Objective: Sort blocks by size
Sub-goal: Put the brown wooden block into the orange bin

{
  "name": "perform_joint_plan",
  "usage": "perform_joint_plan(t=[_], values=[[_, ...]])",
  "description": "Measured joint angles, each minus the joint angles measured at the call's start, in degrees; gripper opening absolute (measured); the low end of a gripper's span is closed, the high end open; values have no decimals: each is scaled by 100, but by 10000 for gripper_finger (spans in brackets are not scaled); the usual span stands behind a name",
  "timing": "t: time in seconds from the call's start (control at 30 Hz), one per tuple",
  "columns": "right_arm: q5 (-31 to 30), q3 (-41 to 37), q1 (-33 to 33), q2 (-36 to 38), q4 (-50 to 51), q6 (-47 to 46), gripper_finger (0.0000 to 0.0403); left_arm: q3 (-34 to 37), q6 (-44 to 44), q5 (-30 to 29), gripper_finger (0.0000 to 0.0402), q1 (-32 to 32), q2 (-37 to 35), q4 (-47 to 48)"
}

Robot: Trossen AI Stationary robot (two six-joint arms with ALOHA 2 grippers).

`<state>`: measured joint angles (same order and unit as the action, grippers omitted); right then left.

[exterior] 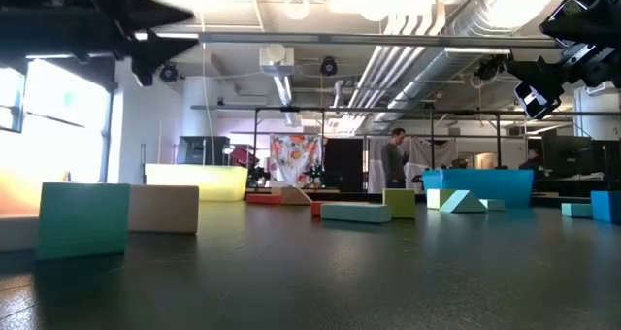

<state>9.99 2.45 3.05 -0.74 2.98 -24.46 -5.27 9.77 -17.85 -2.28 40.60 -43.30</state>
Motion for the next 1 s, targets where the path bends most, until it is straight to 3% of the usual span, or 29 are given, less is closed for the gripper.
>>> perform_joint_plan(t=[0.1, 0.3, 0.37, 0.57, 0.67, 0.8, 1.0], values=[[-1, -1, 1, 1, 0, -7, 236, -120, -13, -328, 211, 2, 506, -16], [-1, -1, 0, 1, -2, -1, 236, -481, 225, -169, 211, 92, 1072, 115], [-1, -1, 0, 1, 0, -11, 236, -888, 11, -29, 211, 108, 1211, 808], [-1, -1, 0, -1, 0, -7, 236, -2963, -302, -446, 211, 247, 1912, 4987], [-1, -1, 1, -1, 0, -11, 236, -3732, -297, -420, 211, 280, 2394, 6409], [-1, -1, 2, 1, 0, -3, 236, -4296, -412, 52, 212, 260, 2934, 7508], [-1, -1, 2, -1, 0, -12, 236, -4385, -256, 1350, 226, 156, 3488, 7911]])
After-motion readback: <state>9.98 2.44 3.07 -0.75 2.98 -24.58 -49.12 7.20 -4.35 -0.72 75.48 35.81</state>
